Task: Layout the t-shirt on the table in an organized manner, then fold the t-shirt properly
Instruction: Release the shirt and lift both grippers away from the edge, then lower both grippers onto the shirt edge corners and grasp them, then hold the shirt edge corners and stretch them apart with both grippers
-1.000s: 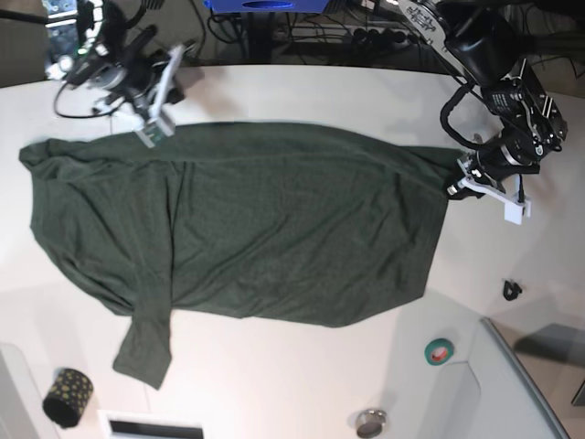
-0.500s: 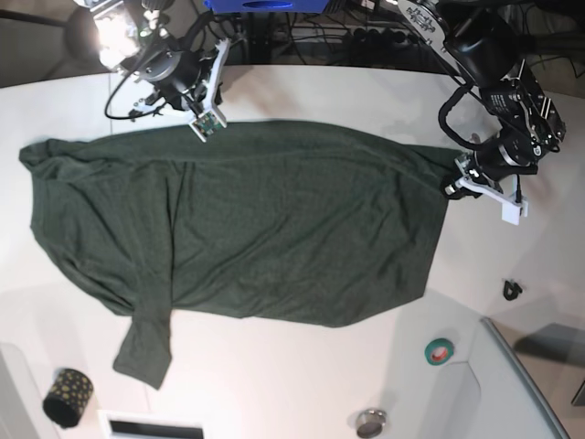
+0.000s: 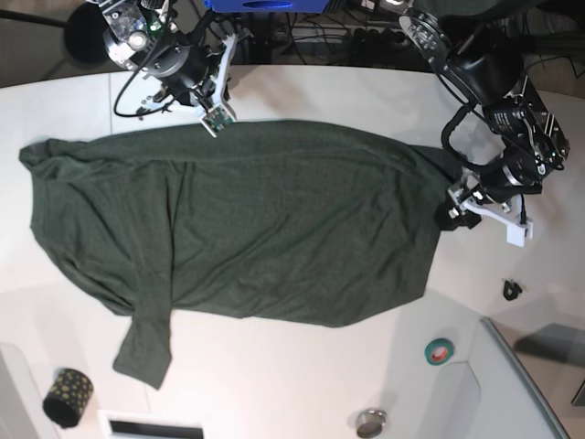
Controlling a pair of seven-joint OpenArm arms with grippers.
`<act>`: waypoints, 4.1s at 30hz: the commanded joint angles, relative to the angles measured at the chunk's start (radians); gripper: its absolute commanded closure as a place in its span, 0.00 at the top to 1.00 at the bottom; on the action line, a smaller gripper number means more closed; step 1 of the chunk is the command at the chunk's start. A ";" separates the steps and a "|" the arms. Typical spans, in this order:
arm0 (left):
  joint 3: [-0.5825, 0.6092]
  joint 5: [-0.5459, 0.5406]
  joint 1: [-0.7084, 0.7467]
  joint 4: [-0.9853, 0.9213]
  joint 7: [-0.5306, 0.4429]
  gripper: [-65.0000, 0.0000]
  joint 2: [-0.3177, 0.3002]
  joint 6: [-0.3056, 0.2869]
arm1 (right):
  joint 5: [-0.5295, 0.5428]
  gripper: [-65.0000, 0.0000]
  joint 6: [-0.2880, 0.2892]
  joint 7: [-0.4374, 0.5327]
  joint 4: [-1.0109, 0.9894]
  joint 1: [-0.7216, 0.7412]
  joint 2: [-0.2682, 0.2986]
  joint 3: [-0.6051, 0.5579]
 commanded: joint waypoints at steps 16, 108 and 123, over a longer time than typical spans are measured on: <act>0.003 -0.436 0.081 -0.033 -0.037 0.65 -0.188 -0.004 | -0.064 0.06 -0.009 0.065 0.062 0.003 0.002 -0.003; 0.009 0.059 0.245 -0.084 -0.280 0.64 -0.032 -0.099 | 0.390 0.51 0.104 0.148 -0.076 -0.017 -0.088 0.905; 0.009 0.059 0.257 -0.090 -0.280 0.64 -0.036 -0.099 | 0.390 0.51 0.104 0.148 -0.076 -0.018 -0.088 0.905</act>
